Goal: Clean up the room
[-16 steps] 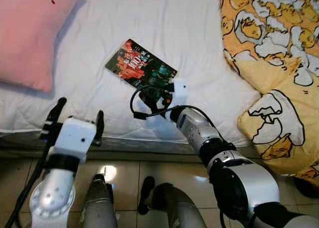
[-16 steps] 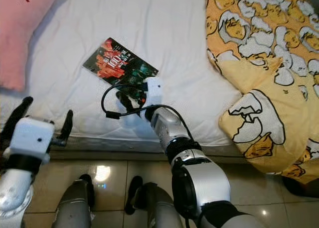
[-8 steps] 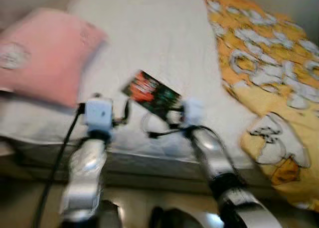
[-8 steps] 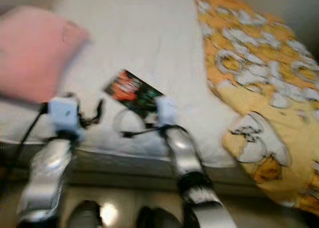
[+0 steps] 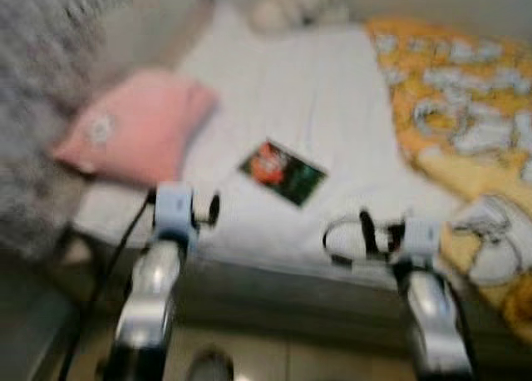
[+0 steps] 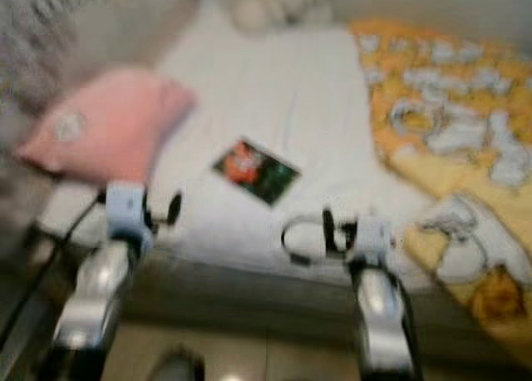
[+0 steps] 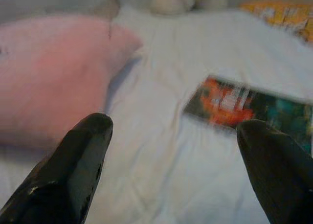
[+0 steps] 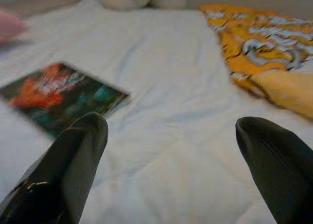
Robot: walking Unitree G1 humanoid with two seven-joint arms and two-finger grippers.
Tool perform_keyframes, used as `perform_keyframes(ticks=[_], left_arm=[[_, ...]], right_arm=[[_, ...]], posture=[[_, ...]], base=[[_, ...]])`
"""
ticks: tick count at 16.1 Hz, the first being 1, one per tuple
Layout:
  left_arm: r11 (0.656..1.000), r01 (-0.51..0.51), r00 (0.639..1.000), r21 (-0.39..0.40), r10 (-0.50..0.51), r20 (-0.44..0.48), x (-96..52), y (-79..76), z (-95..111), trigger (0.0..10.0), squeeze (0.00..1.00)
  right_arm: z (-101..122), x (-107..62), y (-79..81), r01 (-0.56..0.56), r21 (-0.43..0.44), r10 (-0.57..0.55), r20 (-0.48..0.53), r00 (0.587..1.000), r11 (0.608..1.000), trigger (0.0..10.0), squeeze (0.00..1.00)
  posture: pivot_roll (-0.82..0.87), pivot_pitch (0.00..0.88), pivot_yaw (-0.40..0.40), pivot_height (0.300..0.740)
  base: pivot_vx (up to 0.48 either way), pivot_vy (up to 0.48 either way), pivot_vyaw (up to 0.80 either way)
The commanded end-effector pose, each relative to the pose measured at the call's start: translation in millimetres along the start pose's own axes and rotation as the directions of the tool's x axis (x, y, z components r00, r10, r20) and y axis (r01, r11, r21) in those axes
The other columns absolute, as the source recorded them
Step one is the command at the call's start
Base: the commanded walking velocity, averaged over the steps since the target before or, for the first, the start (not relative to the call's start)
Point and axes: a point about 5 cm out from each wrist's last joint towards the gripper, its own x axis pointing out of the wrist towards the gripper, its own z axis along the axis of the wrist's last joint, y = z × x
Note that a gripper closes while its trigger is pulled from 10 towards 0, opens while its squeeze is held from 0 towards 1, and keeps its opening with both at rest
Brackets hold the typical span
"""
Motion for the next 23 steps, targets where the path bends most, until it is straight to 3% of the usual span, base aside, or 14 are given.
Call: perform_keyframes(ticks=[1, 2, 5, 9, 13, 16, 17, 19, 20, 22, 23], left_arm=[[0.998, 0.051, 0.997, 0.019, -0.053, 0.064, 7.7, -11.2, 12, 10.0, 0.0], [0.998, 0.055, 0.996, 0.029, -0.057, 0.075, 8.9, -12.8, 14, 10.0, 0.0], [0.992, 0.122, 0.985, -0.038, -0.117, 0.129, 18.0, -26.1, 20, 10.0, 0.0], [0.982, 0.187, 0.971, -0.007, -0.184, 0.154, 19.3, -41.2, 20, 10.0, 0.0], [0.982, 0.182, 0.973, -0.049, -0.173, 0.153, 21.0, -44.2, 18, 10.0, 0.0], [0.984, 0.177, 0.971, -0.015, -0.172, 0.164, 24.0, -44.7, 19, 10.0, 0.0], [0.984, 0.18, 0.976, -0.013, -0.178, 0.125, 27.7, -45.9, 14, 10.0, 0.0], [0.983, 0.056, 0.99, -0.173, -0.077, -0.118, 40.1, -42.8, -22, 10.0, 0.0], [0.962, -0.034, 0.975, -0.27, -0.027, -0.22, 38.8, -41.1, -41, 10.0, 0.0], [0.919, -0.166, 0.939, -0.358, 0.036, -0.342, 30.9, -41.3, -64, 10.0, 0.0], [0.914, -0.184, 0.934, -0.361, 0.048, -0.355, 29.8, -41.0, -67, 10.0, 0.0]], right_arm=[[13, 4.5, 0.8, 0.0, -0.019, 0.001, 0.05, 0.999, 1.0, 10.0, 0.0], [14, 5.5, 2.0, -0.009, -0.011, 0.009, 0.051, 0.999, 1.0, 10.0, 0.0], [23, 7.7, 3.1, -0.012, -0.013, 0.013, 0.061, 0.998, 1.0, 10.0, 0.0], [24, 7.3, 6.7, -0.032, -0.021, 0.033, 0.055, 0.998, 0.999, 10.0, 0.0], [25, 8.7, 5.6, -0.041, -0.029, 0.042, 0.049, 0.998, 0.999, 10.0, 0.0], [24, 7.3, 5.1, -0.053, -0.036, 0.054, 0.037, 0.998, 0.998, 10.0, 0.0], [24, 4.4, 5.0, -0.063, -0.039, 0.064, 0.029, 0.998, 0.997, 10.0, 0.0], [19, -13.2, -6.5, -0.055, -0.061, 0.054, -0.023, 0.998, 0.997, 10.0, 0.0], [16, -25.0, -13.8, -0.057, -0.077, 0.052, -0.06, 0.997, 0.995, 10.0, 0.0], [14, -44.5, -24.0, -0.085, -0.114, 0.071, -0.114, 0.991, 0.99, 10.0, 0.0], [15, -49.5, -24.4, -0.094, -0.121, 0.079, -0.124, 0.989, 0.988, 10.0, 0.0]], posture=[[0.11, 0.0, -0.051, 0.728], [0.1, 0.0, -0.05, 0.728], [0.09, 0.0, -0.045, 0.728], [0.08, 0.0, -0.047, 0.728], [0.08, 0.0, -0.057, 0.728], [0.07, 0.0, -0.073, 0.728], [0.07, 0.0, -0.083, 0.728], [0.0, 0.0, -0.141, 0.728], [-0.03, 0.0, -0.166, 0.728], [-0.06, 0.048, -0.2, 0.728], [-0.07, 0.078, -0.212, 0.728]], base=[[0.394, -0.274, 0.0], [0.394, -0.266, 0.0], [0.16, 0.0, 0.0], [0.48, 0.0, 0.0], [0.48, 0.0, 0.0], [0.48, 0.0, 0.0], [0.48, 0.0, 0.0], [0.0, 0.0, 0.0], [0.0, 0.0, 0.0], [0.0, 0.0, 0.0], [0.0, 0.0, 0.0]])
